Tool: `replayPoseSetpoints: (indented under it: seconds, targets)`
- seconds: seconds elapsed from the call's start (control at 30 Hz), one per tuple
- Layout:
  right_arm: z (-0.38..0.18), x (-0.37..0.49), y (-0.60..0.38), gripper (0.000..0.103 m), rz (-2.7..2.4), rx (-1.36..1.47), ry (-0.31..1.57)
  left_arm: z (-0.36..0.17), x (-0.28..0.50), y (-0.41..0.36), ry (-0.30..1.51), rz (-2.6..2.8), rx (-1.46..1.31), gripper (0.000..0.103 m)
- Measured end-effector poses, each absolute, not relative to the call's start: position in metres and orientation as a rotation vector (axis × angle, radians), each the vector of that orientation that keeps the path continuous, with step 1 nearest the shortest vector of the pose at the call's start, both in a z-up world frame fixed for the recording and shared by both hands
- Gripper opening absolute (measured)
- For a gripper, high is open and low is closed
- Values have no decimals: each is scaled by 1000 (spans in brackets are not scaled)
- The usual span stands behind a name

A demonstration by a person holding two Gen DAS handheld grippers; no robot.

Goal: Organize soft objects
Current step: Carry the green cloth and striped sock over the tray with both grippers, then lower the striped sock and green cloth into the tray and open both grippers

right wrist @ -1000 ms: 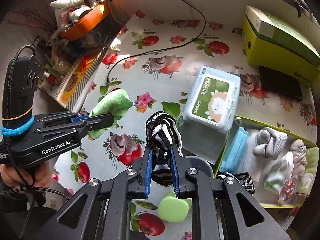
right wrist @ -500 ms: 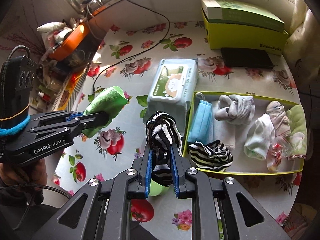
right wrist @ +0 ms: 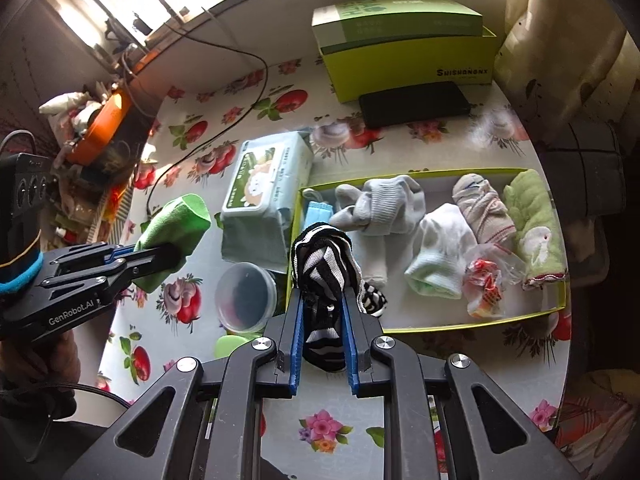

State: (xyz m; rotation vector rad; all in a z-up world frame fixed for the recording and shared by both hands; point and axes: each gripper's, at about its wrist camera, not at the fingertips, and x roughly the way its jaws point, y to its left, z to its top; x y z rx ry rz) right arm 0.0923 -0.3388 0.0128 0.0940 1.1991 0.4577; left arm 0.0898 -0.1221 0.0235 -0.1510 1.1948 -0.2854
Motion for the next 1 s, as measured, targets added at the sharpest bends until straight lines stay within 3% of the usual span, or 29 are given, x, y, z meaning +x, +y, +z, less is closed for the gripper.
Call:
replayPoseSetpoints:
  seconds: [0.47,1.0]
  targets:
    - [-3,117,-421,17,253,174,1193,19,105,-146,1217,-325,-118,11]
    - [-32,150,-440,18,185,153,1222,15,124,-173,1239,-368,-82,11]
